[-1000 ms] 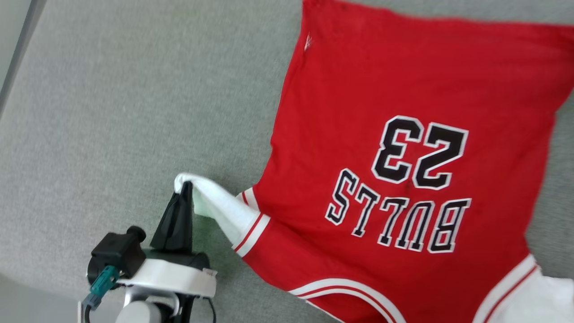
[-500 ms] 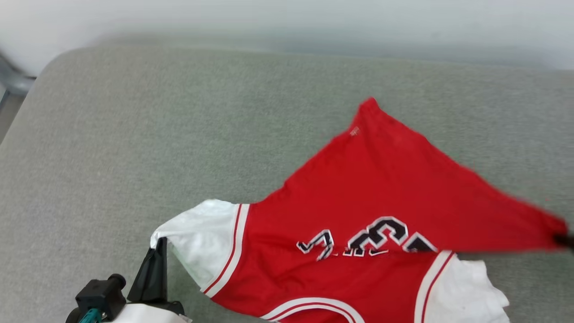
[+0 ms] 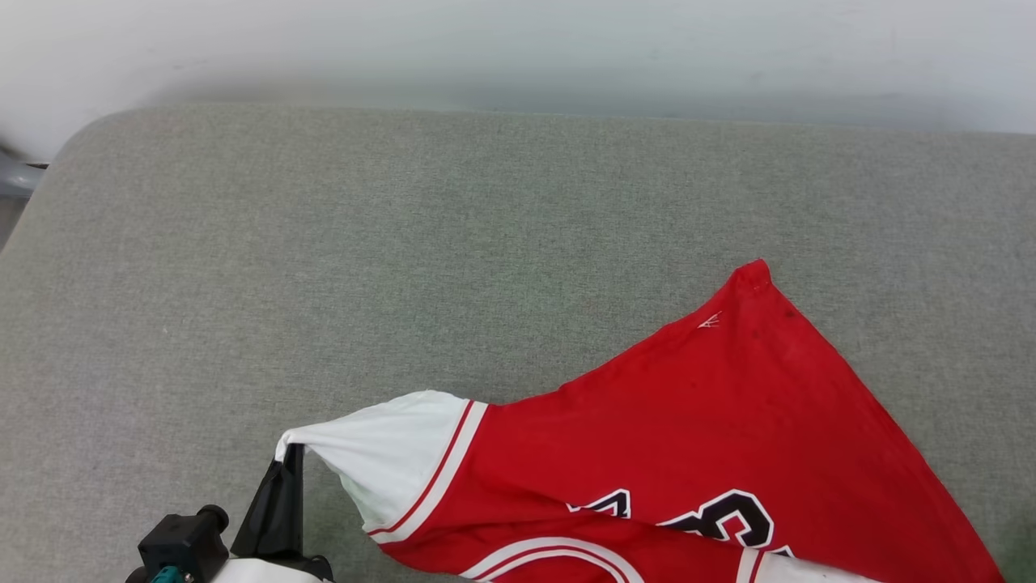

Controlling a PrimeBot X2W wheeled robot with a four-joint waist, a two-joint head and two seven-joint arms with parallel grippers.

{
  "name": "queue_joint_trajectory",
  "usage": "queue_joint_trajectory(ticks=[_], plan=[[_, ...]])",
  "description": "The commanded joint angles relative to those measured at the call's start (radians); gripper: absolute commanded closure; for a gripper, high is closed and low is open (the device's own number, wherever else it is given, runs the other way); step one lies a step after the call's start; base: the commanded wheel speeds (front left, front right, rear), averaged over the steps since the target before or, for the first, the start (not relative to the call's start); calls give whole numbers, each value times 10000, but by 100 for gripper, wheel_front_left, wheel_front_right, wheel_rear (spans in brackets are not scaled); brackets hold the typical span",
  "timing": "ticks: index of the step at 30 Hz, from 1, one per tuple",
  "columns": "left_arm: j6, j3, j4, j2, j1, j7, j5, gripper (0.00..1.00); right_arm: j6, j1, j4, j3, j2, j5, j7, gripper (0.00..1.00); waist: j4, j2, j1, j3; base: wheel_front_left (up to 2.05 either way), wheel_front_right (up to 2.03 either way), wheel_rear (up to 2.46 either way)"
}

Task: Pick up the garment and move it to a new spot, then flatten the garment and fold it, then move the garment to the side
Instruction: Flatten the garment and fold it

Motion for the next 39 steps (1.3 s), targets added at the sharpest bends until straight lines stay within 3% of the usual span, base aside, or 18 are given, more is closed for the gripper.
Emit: queue_joint_trajectory(ticks=[1, 2, 9, 15, 23, 30, 39], plan=[[54, 21, 17, 45, -9, -41, -71, 100, -8, 88, -28, -66, 324, 47, -136, 65, -38, -1, 1, -23, 0, 0, 0], [49, 13, 21, 49, -3, -42, -59, 100, -8, -47, -149, -287, 417, 58, -344, 0, -50, -1, 1, -44, 0, 0, 0], [43, -120, -6, 70, -100, -49, -51, 100, -8, -1212, -1501, -1389, 441, 35, -1188, 0, 11, -1, 1, -82, 0, 0, 0], [19, -276, -152, 123, -399, -18, 13, 100, -8, -3276, -2513, -1437, 90, -219, -821, 0, 291, -1, 1, 281, 0, 0, 0], [-44, -606, -274, 57, -957, -52, 110, 100, -8, -5997, -2409, 510, -344, -707, 830, 0, 870, -1, 1, 999, 0, 0, 0], [-80, -870, -385, -129, -1473, -135, 167, 100, -9, -8615, -1124, 2755, -280, -1362, 2756, 0, 1390, -1, 1, 1840, 0, 0, 0], [-130, -1246, -442, -394, -2163, -203, 172, 100, -9, -10429, 943, 4434, 106, -1878, 3152, 0, 1961, -1, 1, 2852, 0, 0, 0]])
